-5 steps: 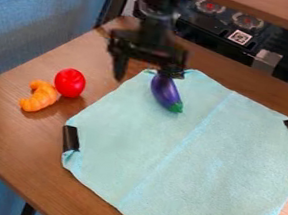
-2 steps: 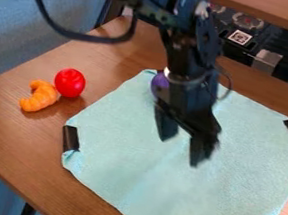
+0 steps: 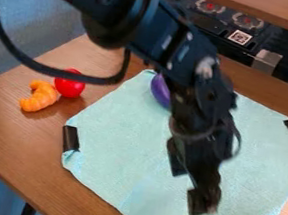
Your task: Fold from bottom right to top right
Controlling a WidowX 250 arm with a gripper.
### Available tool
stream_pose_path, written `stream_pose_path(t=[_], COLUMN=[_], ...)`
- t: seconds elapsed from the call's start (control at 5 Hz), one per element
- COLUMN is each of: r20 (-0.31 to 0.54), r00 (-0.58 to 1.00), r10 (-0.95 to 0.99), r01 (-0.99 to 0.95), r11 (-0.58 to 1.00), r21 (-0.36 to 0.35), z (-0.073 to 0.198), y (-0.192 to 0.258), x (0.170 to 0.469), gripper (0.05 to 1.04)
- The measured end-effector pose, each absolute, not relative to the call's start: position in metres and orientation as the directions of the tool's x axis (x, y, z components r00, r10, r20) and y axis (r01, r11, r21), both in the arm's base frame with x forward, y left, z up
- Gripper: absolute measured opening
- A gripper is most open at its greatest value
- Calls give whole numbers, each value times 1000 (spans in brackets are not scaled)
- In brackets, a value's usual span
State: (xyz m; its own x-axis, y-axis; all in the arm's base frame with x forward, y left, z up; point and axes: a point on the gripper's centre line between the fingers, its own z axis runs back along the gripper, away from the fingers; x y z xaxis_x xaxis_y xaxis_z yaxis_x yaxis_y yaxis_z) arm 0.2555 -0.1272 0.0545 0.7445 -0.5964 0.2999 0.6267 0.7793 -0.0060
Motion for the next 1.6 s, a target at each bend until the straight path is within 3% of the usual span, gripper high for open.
stream_pose_path(t=[0.4, 1.2, 1.4, 1.6], r20=[298, 312, 309, 334], r00=[690, 703, 737, 779], r10=[-660, -640, -602, -531], r01=[683, 675, 632, 568], r11=[729, 738, 775, 823], r21=[33, -7, 3, -16], z=[51, 31, 18, 16], y=[-145, -165, -159, -155], x=[236, 233, 235, 235], gripper=[999, 972, 845, 541])
